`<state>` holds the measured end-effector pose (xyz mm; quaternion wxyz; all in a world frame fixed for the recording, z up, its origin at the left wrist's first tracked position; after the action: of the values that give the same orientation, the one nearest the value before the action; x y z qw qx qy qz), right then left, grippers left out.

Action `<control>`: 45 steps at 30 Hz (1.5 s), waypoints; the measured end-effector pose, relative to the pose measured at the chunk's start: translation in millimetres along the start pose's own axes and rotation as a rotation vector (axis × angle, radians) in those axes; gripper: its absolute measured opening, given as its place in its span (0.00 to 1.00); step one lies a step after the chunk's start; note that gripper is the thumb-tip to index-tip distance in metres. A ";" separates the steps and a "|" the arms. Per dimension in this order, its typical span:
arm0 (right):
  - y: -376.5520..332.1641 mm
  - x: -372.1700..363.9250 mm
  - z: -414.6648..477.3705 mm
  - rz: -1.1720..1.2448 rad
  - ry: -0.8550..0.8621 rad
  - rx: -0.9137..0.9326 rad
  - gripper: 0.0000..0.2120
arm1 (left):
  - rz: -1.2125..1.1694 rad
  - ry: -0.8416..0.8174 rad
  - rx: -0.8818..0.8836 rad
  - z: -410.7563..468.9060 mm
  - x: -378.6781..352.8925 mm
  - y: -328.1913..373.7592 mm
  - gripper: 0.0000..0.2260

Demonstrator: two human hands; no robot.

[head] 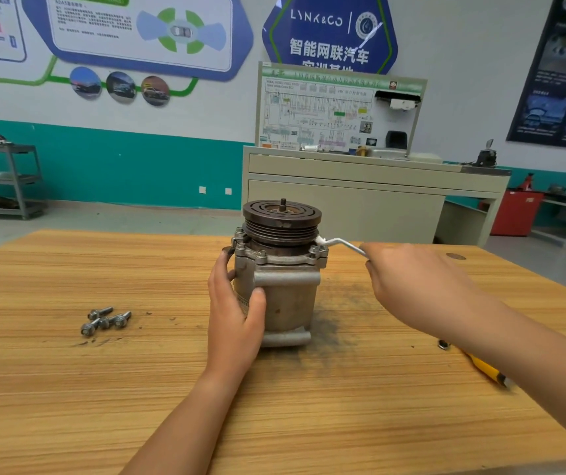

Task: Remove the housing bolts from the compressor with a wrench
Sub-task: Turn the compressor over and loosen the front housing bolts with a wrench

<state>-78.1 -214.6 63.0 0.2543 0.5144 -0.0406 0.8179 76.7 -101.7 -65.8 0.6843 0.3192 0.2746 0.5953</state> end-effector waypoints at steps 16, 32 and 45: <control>-8.0 6.7 17.6 -0.391 -0.085 0.271 0.13 | -0.006 0.000 0.005 -0.8 -0.1 -0.6 0.27; 11.6 -78.6 104.0 -0.134 0.244 0.287 0.16 | 0.001 -0.015 0.029 -1.7 3.0 5.1 0.28; 23.3 -19.4 8.1 0.115 0.121 0.066 0.16 | 0.023 -0.015 0.036 -1.7 2.3 5.3 0.27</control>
<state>-75.5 -244.7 54.6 0.1920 0.4690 -0.0278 0.8616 72.4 -98.7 -62.9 0.6736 0.3393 0.2763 0.5957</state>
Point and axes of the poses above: each hand's wrist, its own z-axis towards the middle knuckle, its own x-axis out of the back of the hand, y = z × x, the point moved 1 cm from there along z, towards the middle knuckle, and after that the axes turned 4 degrees about y, right-handed, at the moved point
